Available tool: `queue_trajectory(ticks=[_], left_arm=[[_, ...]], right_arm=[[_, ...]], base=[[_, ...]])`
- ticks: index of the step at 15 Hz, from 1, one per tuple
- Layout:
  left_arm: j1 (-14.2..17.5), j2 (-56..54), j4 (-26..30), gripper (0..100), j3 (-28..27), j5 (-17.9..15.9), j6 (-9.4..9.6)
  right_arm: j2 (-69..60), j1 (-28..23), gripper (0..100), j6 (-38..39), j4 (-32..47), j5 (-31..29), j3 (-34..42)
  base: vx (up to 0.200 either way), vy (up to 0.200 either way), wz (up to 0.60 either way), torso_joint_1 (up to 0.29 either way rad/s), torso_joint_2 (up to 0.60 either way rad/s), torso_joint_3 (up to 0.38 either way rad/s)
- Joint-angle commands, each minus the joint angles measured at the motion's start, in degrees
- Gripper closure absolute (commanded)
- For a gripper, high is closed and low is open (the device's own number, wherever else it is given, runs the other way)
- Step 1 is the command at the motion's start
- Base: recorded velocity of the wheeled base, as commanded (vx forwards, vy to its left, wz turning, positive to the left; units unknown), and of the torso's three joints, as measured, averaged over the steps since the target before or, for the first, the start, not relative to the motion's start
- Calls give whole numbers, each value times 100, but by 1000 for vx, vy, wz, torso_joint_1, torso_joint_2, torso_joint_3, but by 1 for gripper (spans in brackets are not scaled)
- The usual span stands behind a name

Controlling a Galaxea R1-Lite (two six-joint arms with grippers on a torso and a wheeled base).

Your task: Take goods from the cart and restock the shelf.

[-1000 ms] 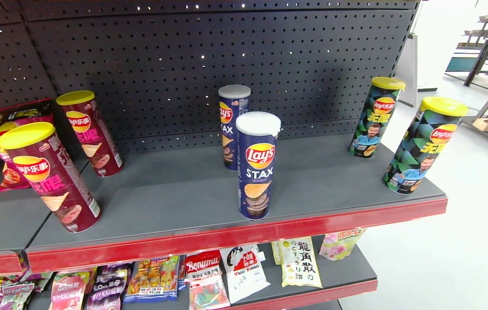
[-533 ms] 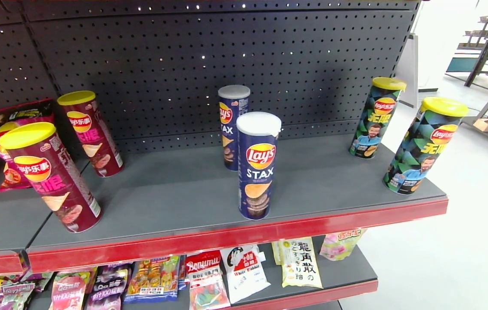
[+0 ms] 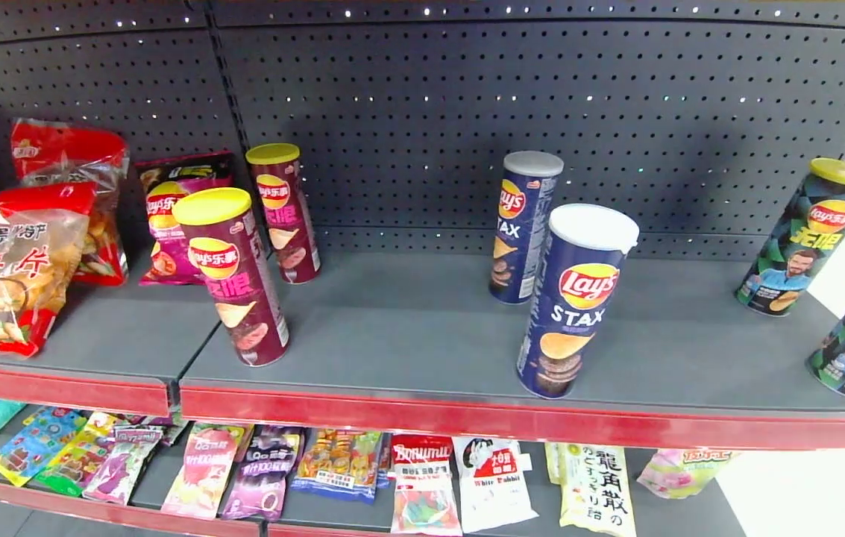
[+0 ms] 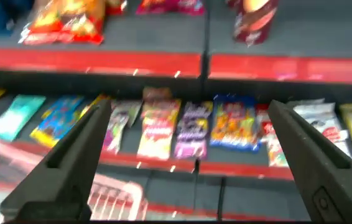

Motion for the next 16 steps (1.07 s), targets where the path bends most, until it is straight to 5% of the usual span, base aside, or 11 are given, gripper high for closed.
queue_trajectory(ticks=[1, 3, 7, 8, 10, 12, 13, 16], left_arm=[[-8, 1, -678, 0, 602, -227, -3], [1, 1, -1689, 0, 1314, -315, 6], [1, 1, -2735, 0, 2421, -218, 111], [1, 1, -2911, 0, 2579, -279, 181], [-8, 1, -2902, 0, 2570, -631, 14], [115, -61, -2867, 0, 2377, -429, -65], [370, -140, -2612, 0, 2333, -359, -267], [396, -430, -2085, 0, 2140, -851, -276]], right_arm=[[-2, 8, 0, -3, -2, 5, 1], [-2, 8, 0, -65, -2, 23, 1], [-2, 8, 0, -232, -116, 304, -105], [1500, 131, 0, 296, -99, 568, -1660], [3021, 237, 0, 841, -125, 629, -3102], [3522, 377, 0, 146, -108, 647, -2662], [3891, 465, 0, 146, -169, 647, -2390], [4471, 1256, 0, 102, -169, 735, -2249]], base=[[0, 0, 0, 0, 0, 0], [0, 0, 0, 0, 0, 0], [0, 0, 0, 0, 0, 0], [0, 0, 0, 0, 0, 0], [0, 0, 0, 0, 0, 0], [0, 0, 0, 0, 0, 0], [0, 0, 0, 0, 0, 0], [0, 0, 0, 0, 0, 0]])
